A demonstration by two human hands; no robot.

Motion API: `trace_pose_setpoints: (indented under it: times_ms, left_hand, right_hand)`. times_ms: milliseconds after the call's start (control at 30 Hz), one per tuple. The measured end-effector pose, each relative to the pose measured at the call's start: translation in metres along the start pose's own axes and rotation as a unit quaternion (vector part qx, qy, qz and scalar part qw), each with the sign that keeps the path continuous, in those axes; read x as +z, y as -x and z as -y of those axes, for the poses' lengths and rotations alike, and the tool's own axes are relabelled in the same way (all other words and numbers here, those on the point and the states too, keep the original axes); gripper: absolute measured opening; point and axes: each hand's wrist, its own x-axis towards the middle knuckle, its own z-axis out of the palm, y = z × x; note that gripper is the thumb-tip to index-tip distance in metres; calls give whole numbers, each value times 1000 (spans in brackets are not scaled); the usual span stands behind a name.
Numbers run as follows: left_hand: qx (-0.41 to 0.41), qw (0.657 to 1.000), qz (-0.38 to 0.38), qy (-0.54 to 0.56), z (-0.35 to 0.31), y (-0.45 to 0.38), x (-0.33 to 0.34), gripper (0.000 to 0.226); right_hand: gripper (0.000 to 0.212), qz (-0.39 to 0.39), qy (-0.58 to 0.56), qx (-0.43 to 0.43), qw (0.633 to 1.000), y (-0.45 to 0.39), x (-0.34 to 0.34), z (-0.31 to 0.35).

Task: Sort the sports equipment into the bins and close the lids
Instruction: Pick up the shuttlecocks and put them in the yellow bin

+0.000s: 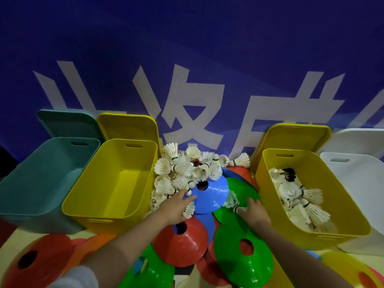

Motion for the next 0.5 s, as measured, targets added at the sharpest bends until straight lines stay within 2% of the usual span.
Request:
trace_pose_setpoints:
  times_ms: [100,233,400,500]
  left_hand:
    - [40,999,-1,-25,10,-12,2,84]
    - [104,993,46,-19,9,-14,10,77]
    - [107,994,29,19,9,-20,13,69]
    - [96,993,7,66,10,-20,11,67]
  right_hand:
    - [67,29,-7,27,999,-8,4,1]
    - [63,80,45,35,995,-12,14,-1]
    - [47,99,77,21,992,-12,11,-3]
    - [46,100,91,-2,991,-7,-2,-3]
